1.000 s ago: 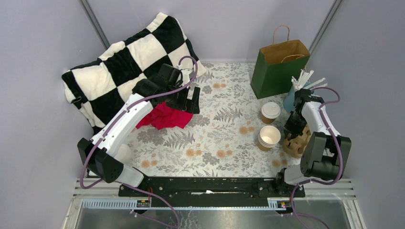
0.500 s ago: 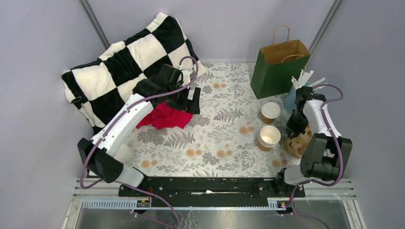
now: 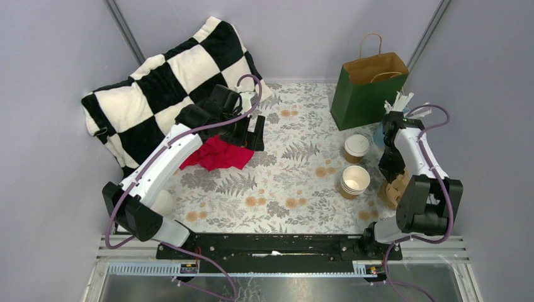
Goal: Pack the takeout coffee
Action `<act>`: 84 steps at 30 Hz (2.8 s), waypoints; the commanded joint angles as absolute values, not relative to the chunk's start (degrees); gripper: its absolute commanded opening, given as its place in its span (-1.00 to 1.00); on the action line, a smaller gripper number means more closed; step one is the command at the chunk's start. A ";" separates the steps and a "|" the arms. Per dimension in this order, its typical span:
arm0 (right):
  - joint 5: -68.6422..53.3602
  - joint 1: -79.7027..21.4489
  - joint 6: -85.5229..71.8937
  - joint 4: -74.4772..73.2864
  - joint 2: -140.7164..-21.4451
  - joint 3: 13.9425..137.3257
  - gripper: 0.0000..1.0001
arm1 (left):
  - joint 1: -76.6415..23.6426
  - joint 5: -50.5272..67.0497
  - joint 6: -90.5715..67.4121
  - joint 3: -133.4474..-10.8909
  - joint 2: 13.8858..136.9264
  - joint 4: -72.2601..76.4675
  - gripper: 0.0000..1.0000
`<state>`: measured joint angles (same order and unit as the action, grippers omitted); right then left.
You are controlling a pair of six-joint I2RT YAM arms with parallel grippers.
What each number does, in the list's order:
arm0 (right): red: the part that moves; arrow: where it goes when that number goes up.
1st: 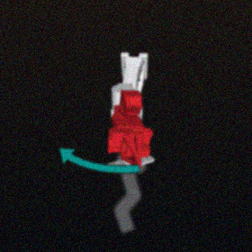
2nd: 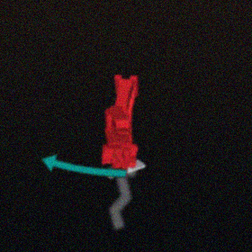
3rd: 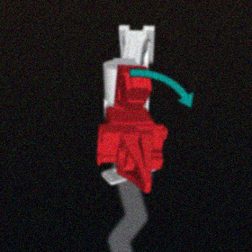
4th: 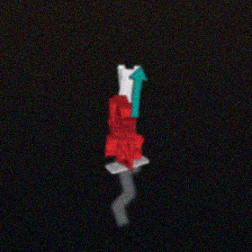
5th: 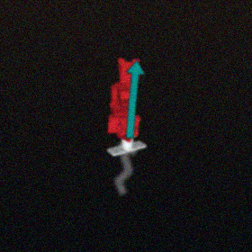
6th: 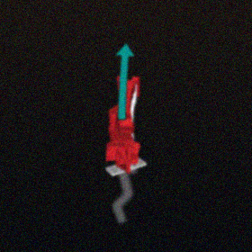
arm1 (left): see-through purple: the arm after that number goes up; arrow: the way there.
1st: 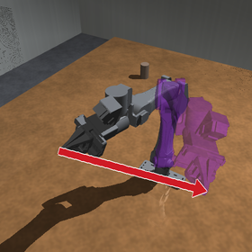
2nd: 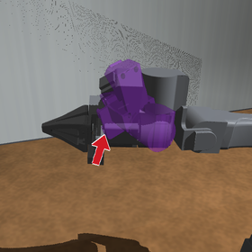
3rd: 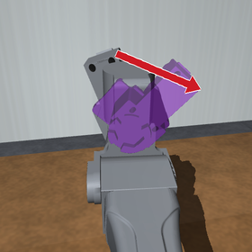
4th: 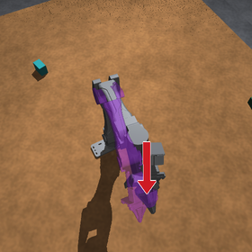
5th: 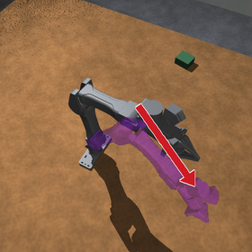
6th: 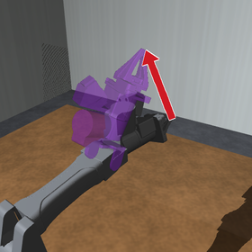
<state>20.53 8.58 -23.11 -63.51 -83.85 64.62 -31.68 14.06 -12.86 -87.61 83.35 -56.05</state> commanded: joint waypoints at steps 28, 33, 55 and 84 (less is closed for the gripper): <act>9.59 11.31 -22.44 -62.44 -89.15 73.23 -0.68 | -31.95 13.36 -11.93 -88.55 81.56 -54.95 0.98; 8.50 16.90 -19.35 -55.43 -86.24 71.85 -0.32 | -31.99 13.53 -11.95 -88.50 81.60 -54.93 0.98; -3.14 21.43 -22.81 -58.93 -79.31 64.00 0.28 | -31.46 12.03 -11.64 -89.04 82.21 -55.29 0.98; 5.85 13.32 -18.75 -55.80 -84.60 59.67 -0.13 | -31.86 14.10 -11.95 -88.44 81.41 -54.94 0.98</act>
